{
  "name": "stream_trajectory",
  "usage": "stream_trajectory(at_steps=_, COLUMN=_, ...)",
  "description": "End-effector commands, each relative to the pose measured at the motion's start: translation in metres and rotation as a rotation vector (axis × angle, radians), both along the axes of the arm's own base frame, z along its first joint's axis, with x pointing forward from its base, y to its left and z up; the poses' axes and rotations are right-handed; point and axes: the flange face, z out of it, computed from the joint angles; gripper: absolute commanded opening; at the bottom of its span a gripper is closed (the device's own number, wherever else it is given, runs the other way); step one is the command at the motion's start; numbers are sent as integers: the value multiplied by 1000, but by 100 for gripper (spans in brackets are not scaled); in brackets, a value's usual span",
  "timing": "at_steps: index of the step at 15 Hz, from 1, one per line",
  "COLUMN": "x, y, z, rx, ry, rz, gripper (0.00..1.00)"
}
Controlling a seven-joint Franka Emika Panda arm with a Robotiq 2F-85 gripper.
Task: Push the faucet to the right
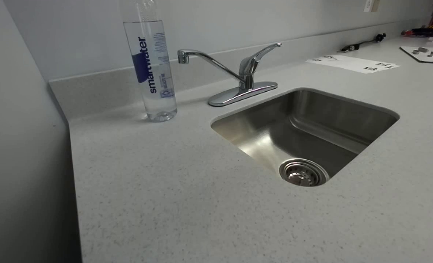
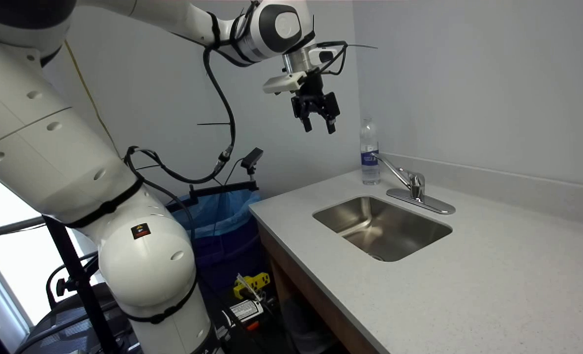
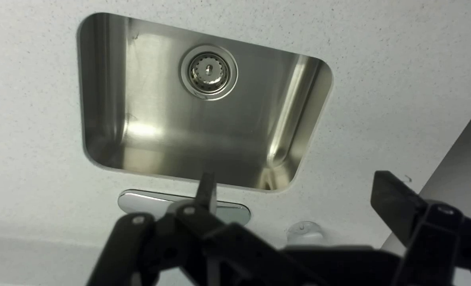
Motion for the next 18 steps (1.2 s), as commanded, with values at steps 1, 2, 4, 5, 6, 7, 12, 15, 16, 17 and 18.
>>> stream_trajectory(at_steps=1, x=0, y=0, z=1, rx=0, ry=0, rz=0, gripper=100)
stream_trajectory(at_steps=2, x=0, y=0, z=1, rx=0, ry=-1, rz=0, gripper=100)
stream_trajectory(at_steps=4, x=5, y=0, z=-2, rx=-8, ry=5, rz=-17, gripper=100)
stream_trajectory(at_steps=5, x=11, y=-2, z=-4, rx=-12, ry=12, rz=-31, gripper=100)
stream_trajectory(at_steps=6, x=17, y=-4, z=-6, rx=-13, ry=14, rz=-47, gripper=100)
stream_trajectory(at_steps=7, x=24, y=-6, z=-10, rx=-16, ry=21, rz=-64, gripper=100)
stream_trajectory(at_steps=12, x=69, y=-12, z=-32, rx=-27, ry=29, rz=-124, gripper=100)
stream_trajectory(at_steps=15, x=97, y=-7, z=-46, rx=-38, ry=5, rz=-146, gripper=100)
stream_trajectory(at_steps=16, x=106, y=-4, z=-50, rx=-38, ry=-10, rz=-148, gripper=100)
stream_trajectory(at_steps=17, x=115, y=-1, z=-53, rx=-42, ry=-27, rz=-155, gripper=100)
stream_trajectory(at_steps=18, x=124, y=2, z=-56, rx=-41, ry=-47, rz=-160, gripper=100)
